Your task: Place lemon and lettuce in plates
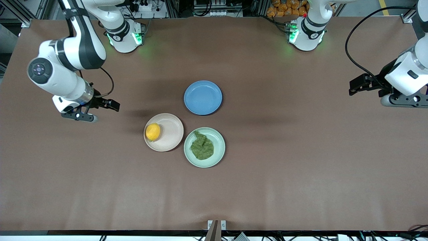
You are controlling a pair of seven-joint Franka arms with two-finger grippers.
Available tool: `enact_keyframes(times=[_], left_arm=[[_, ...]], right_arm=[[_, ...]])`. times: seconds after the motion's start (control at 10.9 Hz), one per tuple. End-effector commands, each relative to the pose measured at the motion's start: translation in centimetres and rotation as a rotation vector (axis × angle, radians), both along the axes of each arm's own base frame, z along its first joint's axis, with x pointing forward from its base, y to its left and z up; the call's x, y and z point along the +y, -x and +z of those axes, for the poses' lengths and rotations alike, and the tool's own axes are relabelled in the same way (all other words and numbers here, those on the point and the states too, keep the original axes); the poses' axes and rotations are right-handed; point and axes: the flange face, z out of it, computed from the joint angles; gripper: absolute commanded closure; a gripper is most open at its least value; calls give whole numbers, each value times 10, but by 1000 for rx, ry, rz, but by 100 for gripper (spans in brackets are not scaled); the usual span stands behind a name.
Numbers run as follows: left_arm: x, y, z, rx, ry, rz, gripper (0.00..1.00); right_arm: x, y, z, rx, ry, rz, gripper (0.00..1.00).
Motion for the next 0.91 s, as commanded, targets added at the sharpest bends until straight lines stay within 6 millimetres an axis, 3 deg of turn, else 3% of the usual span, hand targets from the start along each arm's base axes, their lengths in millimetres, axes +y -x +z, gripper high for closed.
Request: enact_keyframes(times=[0.0, 0.09, 0.37, 0.82], left_arm=[[-5, -1, 4, -21, 9, -2, 0], [-7, -1, 6, -22, 7, 81, 0], [-6, -2, 8, -38, -8, 42, 0], [2, -3, 7, -38, -7, -21, 0]], right_arm=[[-4, -14, 67, 20, 0, 56, 0], [-3, -17, 85, 24, 0, 61, 0], [-6, -24, 151, 22, -8, 135, 0], [-10, -15, 227, -59, 33, 170, 0]])
